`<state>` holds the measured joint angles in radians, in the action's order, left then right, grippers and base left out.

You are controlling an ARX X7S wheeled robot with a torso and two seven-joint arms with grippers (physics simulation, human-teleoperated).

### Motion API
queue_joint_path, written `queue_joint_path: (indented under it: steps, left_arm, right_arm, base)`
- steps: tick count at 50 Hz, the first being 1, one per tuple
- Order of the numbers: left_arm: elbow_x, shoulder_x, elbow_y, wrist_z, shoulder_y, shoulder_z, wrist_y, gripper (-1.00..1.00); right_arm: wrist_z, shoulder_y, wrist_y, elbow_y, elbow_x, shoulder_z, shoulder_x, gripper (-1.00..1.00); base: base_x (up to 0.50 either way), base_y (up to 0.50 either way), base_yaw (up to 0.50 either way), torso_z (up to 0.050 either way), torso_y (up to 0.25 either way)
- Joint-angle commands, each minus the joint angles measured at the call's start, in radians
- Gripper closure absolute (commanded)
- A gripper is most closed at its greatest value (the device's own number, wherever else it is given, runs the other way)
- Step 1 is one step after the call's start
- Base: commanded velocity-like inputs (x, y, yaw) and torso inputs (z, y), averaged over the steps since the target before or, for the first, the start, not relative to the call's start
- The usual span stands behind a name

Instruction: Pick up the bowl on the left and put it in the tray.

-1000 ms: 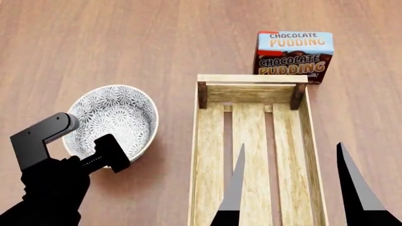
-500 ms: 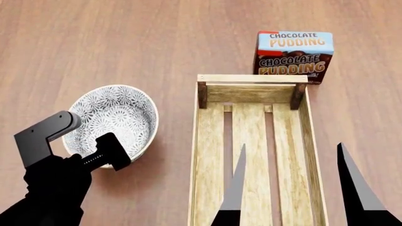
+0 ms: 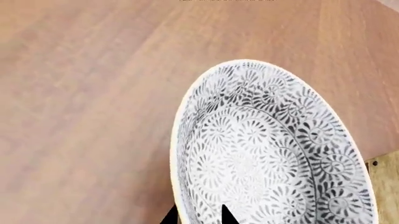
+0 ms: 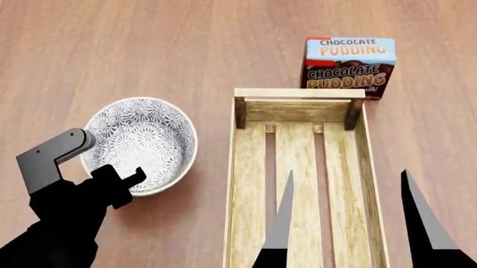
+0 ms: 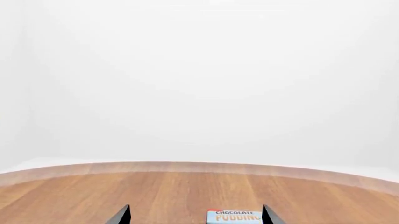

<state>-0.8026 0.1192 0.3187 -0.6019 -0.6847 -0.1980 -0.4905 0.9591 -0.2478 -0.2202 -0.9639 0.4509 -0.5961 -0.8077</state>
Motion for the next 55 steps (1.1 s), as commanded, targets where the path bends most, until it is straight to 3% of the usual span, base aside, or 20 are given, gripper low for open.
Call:
queue_joint_path:
  steps: [1,24,55]
  left_arm:
    - [0.0,-0.025,0.026,0.012,-0.01,0.017,0.028,1.0]
    - [-0.042,-0.013,-0.007,-0.011,-0.003,0.021,0.03,1.0]
    - [-0.141,0.024,-0.246,-0.107,-0.002,0.032,-0.035,1.0]
  right_arm:
    - [-0.035,0.007,0.002,-0.012,0.005,0.031,0.021,-1.0]
    - [-0.032,-0.001,-0.001,-0.011,0.009,0.023,0.021,-1.0]
    - [-0.027,-0.012,-0.008,-0.01,0.013,0.012,0.022,-1.0]
  base:
    - [0.0,0.0,0.0,0.0,0.0]
    - [0.0,0.0,0.0,0.0,0.0]
    - [0.0,0.0,0.0,0.0,0.0]
